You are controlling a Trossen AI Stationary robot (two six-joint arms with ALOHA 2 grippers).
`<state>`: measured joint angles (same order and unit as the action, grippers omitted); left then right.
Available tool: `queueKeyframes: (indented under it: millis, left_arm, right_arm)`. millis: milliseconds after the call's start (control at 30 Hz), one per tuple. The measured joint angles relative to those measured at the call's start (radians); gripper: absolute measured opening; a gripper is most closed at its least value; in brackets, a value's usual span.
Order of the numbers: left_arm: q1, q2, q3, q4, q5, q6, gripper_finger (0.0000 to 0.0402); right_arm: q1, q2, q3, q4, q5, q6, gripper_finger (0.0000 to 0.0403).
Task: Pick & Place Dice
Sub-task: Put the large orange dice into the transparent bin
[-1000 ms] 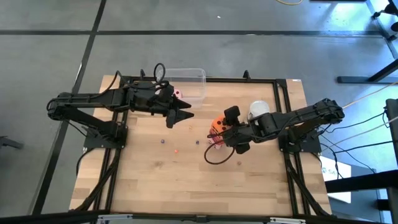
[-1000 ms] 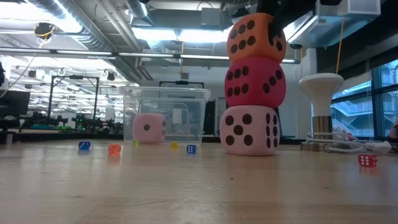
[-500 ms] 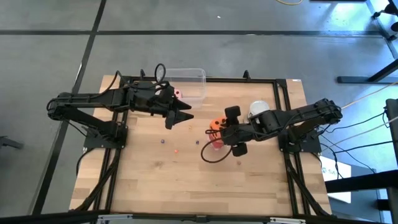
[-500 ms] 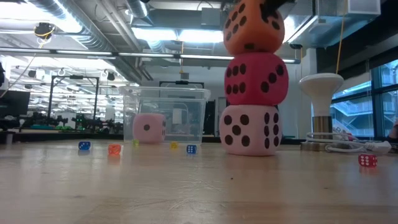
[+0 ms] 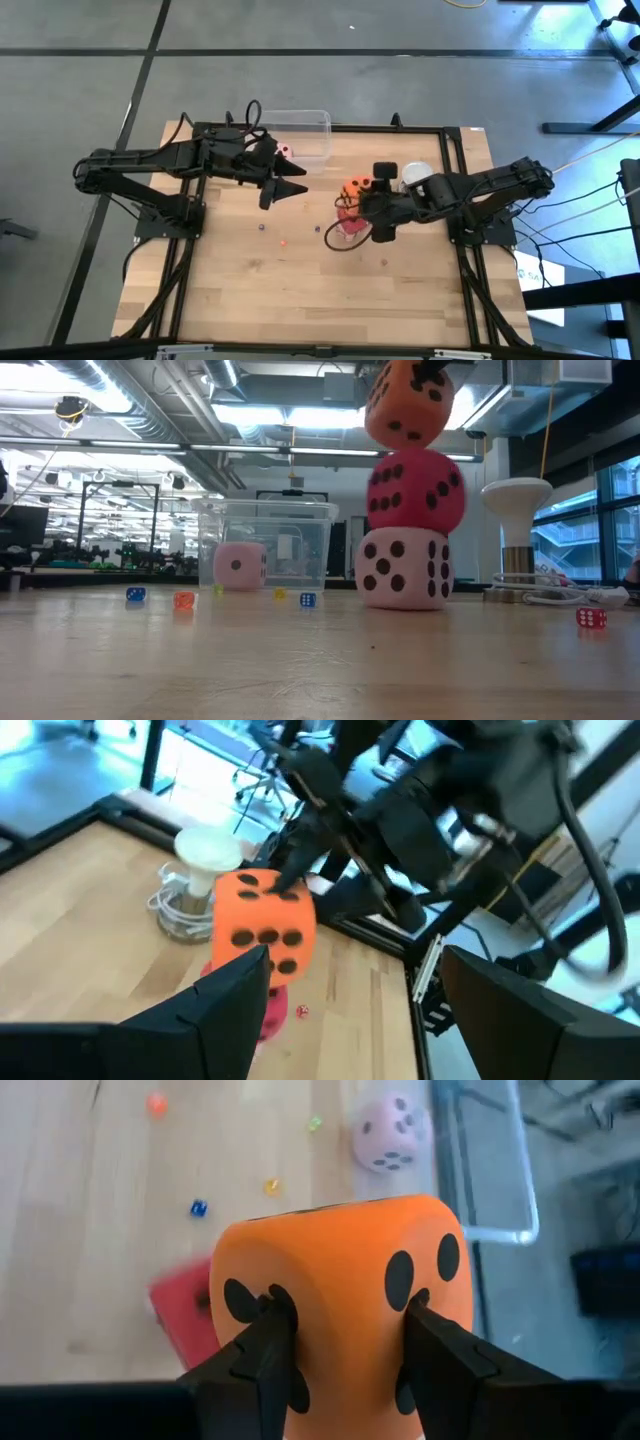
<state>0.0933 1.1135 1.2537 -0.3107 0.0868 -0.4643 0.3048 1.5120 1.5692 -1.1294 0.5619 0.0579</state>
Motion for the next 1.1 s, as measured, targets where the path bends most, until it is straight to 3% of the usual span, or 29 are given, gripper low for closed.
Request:
queueKeyframes:
  millis: [133,267,433,767,933,1100]
  left_arm:
    - [-0.021,-0.021,0.000,0.025,-0.042,0.144,0.0281]
    - [-0.090,-0.024,0.000,0.083,-0.184,0.399,0.0273]
    - [-0.175,-0.002,0.000,0.120,-0.351,0.651,0.0275]
    - [-0.237,0.037,0.099,0.143,-0.284,0.834,0.0327]
    - [-0.252,0.097,0.174,0.117,-0.354,0.963,0.0351]
    - [-0.251,0.155,0.235,0.104,-0.391,0.988,0.0381]
  right_arm:
    - [-0.021,-0.079,0.000,0.002,0.003,0.182,0.0151]
    - [-0.036,-0.176,0.001,0.031,-0.001,0.379,0.0136]
    - [-0.034,-0.270,0.002,0.141,-0.009,0.507,0.0136]
    - [-0.015,-0.295,0.002,0.297,-0.049,0.538,0.0128]
    - [-0.015,-0.291,0.002,0.379,-0.089,0.538,0.0128]
    - [-0.007,-0.290,0.002,0.419,-0.137,0.542,0.0128]
